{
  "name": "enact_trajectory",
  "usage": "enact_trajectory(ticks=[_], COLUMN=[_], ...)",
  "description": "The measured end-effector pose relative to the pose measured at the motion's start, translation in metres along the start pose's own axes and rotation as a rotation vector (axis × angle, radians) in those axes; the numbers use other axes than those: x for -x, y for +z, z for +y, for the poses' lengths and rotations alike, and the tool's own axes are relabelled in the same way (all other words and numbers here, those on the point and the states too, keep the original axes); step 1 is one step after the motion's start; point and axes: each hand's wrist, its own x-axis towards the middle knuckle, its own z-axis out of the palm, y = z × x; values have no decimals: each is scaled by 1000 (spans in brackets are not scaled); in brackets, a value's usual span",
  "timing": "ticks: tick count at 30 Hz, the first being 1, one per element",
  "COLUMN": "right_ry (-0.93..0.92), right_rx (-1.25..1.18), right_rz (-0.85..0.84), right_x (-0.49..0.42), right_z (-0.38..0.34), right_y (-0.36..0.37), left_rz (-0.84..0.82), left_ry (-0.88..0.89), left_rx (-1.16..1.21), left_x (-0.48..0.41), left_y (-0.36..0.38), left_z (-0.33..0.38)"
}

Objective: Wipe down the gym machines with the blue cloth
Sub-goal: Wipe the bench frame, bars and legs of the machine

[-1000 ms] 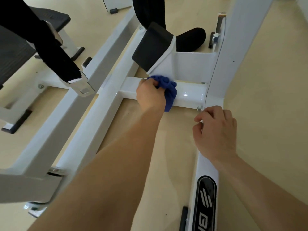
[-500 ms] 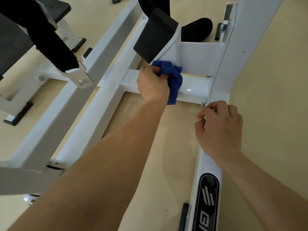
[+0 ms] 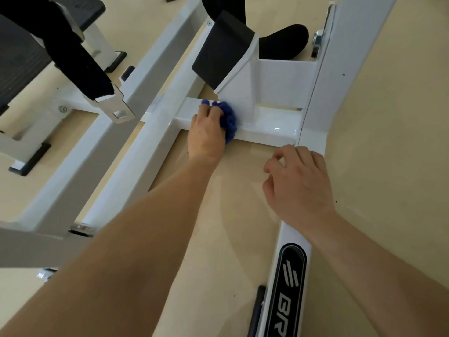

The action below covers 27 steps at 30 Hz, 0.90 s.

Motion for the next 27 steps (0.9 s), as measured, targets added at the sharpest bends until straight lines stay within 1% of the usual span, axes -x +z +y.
enact_trajectory(ticks=[2,4,5,7,8,10,12,14,18,19,20,22,23,26,27], right_ry=[30,79,96,110,117,130,138,137,138,137,136,128,121,118,120], right_rx=[30,72,91,134,149,171,195,209,205,202,203,214,216,216,214], right_rz=[-75,-178,-211,-221,-216,-241,-264,-273,-300,-300,-299,-303,-300,-286,-284], right_x=[-9,-14,-15,-13,-13,-16,-18,-19,-20,-21,-21,-19,-19,-19,-20], right_z=[-1,2,4,5,3,-2,-2,-1,-2,-3,-3,-2,-3,-3,-3], right_y=[1,5,8,11,11,11,11,10,9,8,8,7,6,7,7], left_rz=[29,19,19,-20,-57,-188,-269,-269,-253,-233,-221,-207,-216,-289,-279], left_ry=[-71,-160,-147,-57,-11,70,144,151,-5,-9,14,135,176,183,166], left_rx=[41,183,138,37,29,-7,-111,-158,-188,-203,-226,-277,-249,-186,-198], left_x=[-3,-12,-19,-29,-31,-28,-27,-39,-72,-71,-65,-45,-34,-27,-31], left_y=[-7,-13,-13,-7,-3,7,14,12,10,13,16,23,24,20,18], left_z=[-15,-23,-27,-36,-37,-41,-47,-53,-68,-65,-59,-49,-49,-65,-73])
